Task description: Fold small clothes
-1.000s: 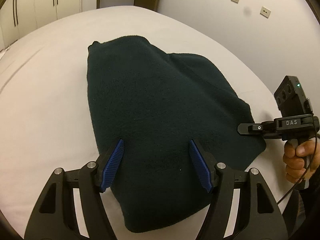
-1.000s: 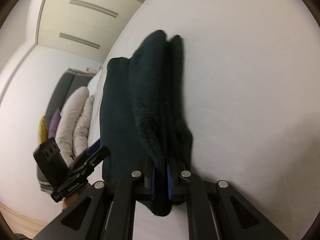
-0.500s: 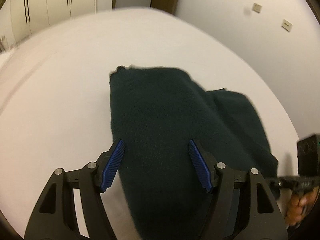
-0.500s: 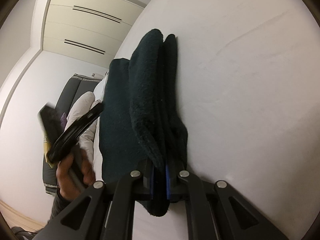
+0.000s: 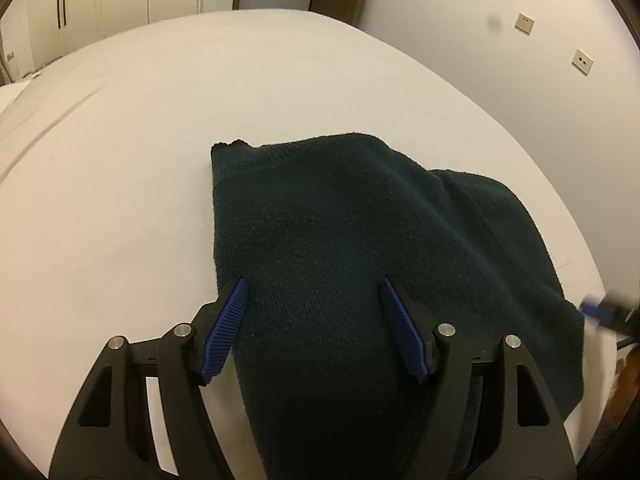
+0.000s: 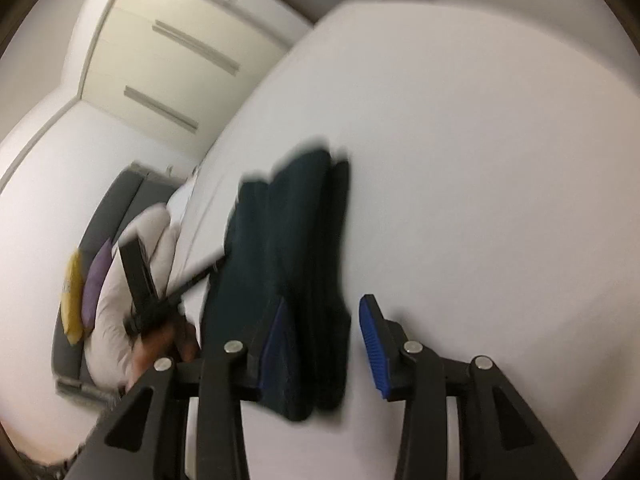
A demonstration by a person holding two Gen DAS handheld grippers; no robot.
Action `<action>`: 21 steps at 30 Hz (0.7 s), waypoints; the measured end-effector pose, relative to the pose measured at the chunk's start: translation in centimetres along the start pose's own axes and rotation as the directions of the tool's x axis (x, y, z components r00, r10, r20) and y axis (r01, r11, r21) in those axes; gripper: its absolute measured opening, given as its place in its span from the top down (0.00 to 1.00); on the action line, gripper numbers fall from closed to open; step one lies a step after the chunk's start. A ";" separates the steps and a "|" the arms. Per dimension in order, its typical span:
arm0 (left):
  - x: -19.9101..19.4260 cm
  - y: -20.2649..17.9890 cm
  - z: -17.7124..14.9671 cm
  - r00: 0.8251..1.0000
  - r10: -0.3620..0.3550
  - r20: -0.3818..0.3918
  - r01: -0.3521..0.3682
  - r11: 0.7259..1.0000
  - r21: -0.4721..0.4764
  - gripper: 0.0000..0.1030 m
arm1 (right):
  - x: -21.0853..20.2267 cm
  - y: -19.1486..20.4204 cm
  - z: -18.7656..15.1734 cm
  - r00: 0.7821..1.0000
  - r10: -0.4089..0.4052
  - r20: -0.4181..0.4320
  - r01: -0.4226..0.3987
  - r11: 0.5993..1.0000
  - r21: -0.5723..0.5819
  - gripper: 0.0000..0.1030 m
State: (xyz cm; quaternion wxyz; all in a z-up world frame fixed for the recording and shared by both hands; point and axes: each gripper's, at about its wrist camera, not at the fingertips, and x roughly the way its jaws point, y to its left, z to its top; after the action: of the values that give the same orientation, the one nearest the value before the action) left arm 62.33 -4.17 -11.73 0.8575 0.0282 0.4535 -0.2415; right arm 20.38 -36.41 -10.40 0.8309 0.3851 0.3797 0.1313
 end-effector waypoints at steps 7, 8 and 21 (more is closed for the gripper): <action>2.0 -2.0 1.8 1.000 0.008 0.014 -0.008 1.000 0.011 0.33 | 6.9 3.6 1.6 0.994 0.044 -0.102 -0.056 0.991 -0.122 0.43; 2.0 -1.8 2.0 1.000 0.004 0.018 -0.004 1.000 0.009 0.33 | 7.9 3.3 1.5 0.993 0.024 -0.118 -0.038 0.992 -0.119 0.43; -5.9 0.4 -6.4 0.992 0.077 0.098 -0.075 0.997 -0.027 0.31 | 1.3 -3.5 2.2 1.000 -0.003 -0.003 0.003 1.000 0.026 0.27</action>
State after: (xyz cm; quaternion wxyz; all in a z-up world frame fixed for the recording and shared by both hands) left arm 54.84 0.13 -10.89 0.8876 0.0236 0.4120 -0.2045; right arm 22.60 -39.31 -12.71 0.8255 0.3949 0.3831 0.1256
